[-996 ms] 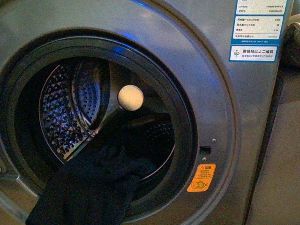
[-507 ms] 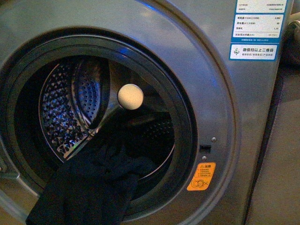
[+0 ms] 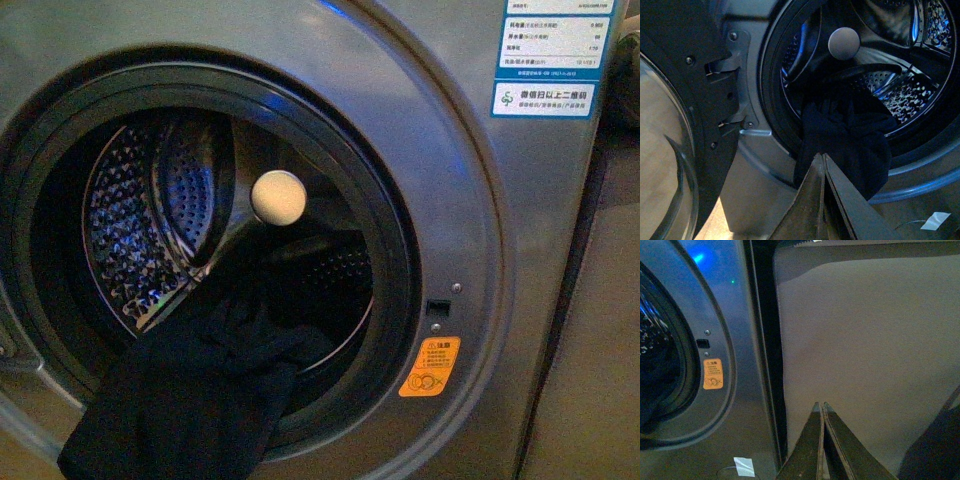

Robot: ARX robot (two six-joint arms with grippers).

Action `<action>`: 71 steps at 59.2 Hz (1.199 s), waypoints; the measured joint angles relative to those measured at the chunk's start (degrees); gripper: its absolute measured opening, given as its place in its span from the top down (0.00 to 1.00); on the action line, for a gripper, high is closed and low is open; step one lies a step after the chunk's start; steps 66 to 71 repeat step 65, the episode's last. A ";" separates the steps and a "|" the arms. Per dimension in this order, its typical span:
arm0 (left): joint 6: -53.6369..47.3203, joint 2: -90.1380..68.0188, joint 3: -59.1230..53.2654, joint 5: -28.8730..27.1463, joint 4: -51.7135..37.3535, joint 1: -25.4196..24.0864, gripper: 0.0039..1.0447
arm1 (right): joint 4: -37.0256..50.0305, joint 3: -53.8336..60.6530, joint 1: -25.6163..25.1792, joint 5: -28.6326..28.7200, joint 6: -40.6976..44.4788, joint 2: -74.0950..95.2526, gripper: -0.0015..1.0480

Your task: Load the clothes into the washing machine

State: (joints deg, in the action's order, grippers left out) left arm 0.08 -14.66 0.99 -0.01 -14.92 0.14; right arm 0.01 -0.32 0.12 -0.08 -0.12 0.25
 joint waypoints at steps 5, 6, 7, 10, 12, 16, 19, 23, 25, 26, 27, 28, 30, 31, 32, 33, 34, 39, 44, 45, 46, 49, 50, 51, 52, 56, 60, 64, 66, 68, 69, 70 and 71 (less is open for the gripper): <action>0.00 2.03 0.00 0.02 2.03 0.00 0.97 | 0.02 0.00 0.00 -0.02 0.00 0.00 0.98; 0.00 2.34 0.00 0.02 2.34 0.00 0.97 | 0.02 0.00 0.00 0.00 0.00 0.00 0.98; 0.00 2.78 0.00 0.00 2.78 0.00 0.97 | 0.02 0.00 0.00 0.00 0.00 0.00 0.98; 0.00 3.76 0.00 0.02 3.78 0.00 0.97 | 0.02 0.00 0.00 0.00 0.00 0.00 0.98; 0.00 4.42 0.00 0.00 4.44 0.00 0.97 | 0.02 0.00 0.00 0.00 0.00 0.00 0.98; 0.02 4.92 0.00 0.00 4.81 0.00 0.84 | 0.02 0.00 0.00 0.00 0.09 0.00 0.87; 0.02 4.94 0.00 0.02 4.81 0.00 0.76 | 0.02 0.00 0.00 0.00 0.09 0.00 0.78; 0.02 4.96 0.00 0.02 4.81 0.00 0.62 | 0.02 0.00 0.00 0.00 0.09 0.00 0.65; 0.04 4.96 0.00 0.00 4.81 0.00 0.57 | 0.02 0.00 0.00 0.00 0.09 0.00 0.60; 0.02 4.96 0.00 0.00 4.81 0.00 0.54 | 0.02 0.00 0.00 0.00 0.09 0.00 0.56; 0.02 4.96 0.00 0.00 4.81 0.00 0.52 | 0.02 0.00 0.00 0.00 0.09 0.00 0.55; 0.02 4.96 0.00 0.00 4.81 0.00 0.48 | 0.02 0.00 0.00 0.00 0.09 0.00 0.51; 0.02 4.96 0.00 0.00 4.81 0.00 0.40 | 0.02 0.00 0.00 0.00 0.09 0.00 0.43; 0.02 4.96 0.00 0.00 4.81 0.00 0.35 | 0.02 0.00 0.00 0.00 0.09 0.00 0.38; 0.02 4.96 0.00 0.00 4.81 0.00 0.31 | 0.02 0.00 0.00 0.00 0.09 0.00 0.35; 0.02 4.96 0.00 0.00 4.81 0.00 0.28 | 0.02 0.00 0.00 0.00 0.09 0.00 0.31; 0.02 4.96 0.00 0.00 4.81 0.00 0.24 | 0.02 0.00 0.00 0.00 0.09 0.00 0.27; 0.00 4.96 0.00 0.00 4.81 0.00 0.05 | 0.02 0.00 0.00 0.00 0.09 0.00 0.08; 0.02 4.96 0.00 0.00 4.81 0.00 0.06 | 0.02 0.00 0.00 0.00 0.09 0.00 0.08; 0.02 4.96 0.00 0.00 4.81 0.00 0.06 | 0.02 0.00 0.00 0.00 0.09 0.00 0.08; 0.02 4.96 0.00 0.00 4.81 0.00 0.06 | 0.02 0.00 0.00 0.00 0.09 0.00 0.07; 0.02 4.96 0.00 0.00 4.81 0.00 0.06 | 0.02 0.00 0.00 0.00 0.09 0.00 0.07; 0.02 4.96 0.00 0.02 4.81 0.00 0.06 | 0.02 0.00 0.00 0.00 0.09 0.00 0.07; 0.02 4.96 0.00 0.00 4.81 0.00 0.06 | 0.02 0.00 0.00 0.00 0.09 0.00 0.07; 0.02 4.96 0.00 0.00 4.81 0.00 0.06 | 0.02 0.00 0.00 -0.02 0.09 0.00 0.07; 0.02 4.96 0.00 0.00 4.81 0.00 0.06 | 0.02 0.00 0.00 0.00 0.09 0.00 0.07; 0.02 4.96 0.00 0.02 4.81 0.00 0.06 | 0.02 0.00 0.00 0.00 0.09 0.00 0.07; 0.02 4.96 0.00 0.00 4.81 0.00 0.06 | 0.02 0.00 0.00 0.00 0.09 0.00 0.07; 0.02 4.96 0.00 0.00 4.81 0.00 0.06 | 0.02 0.00 0.00 0.00 0.09 0.00 0.07; 0.02 4.96 0.00 0.00 4.81 0.00 0.06 | 0.02 0.00 0.00 0.00 0.09 0.00 0.07; 0.02 4.96 0.00 0.00 4.81 0.00 0.06 | 0.02 0.00 0.00 0.00 0.09 0.00 0.07; 0.02 4.96 0.00 0.00 4.81 0.00 0.06 | 0.02 0.00 0.00 0.00 0.09 0.00 0.07; 0.02 4.96 0.00 0.00 4.81 0.00 0.06 | 0.02 0.00 0.00 0.00 0.09 0.00 0.07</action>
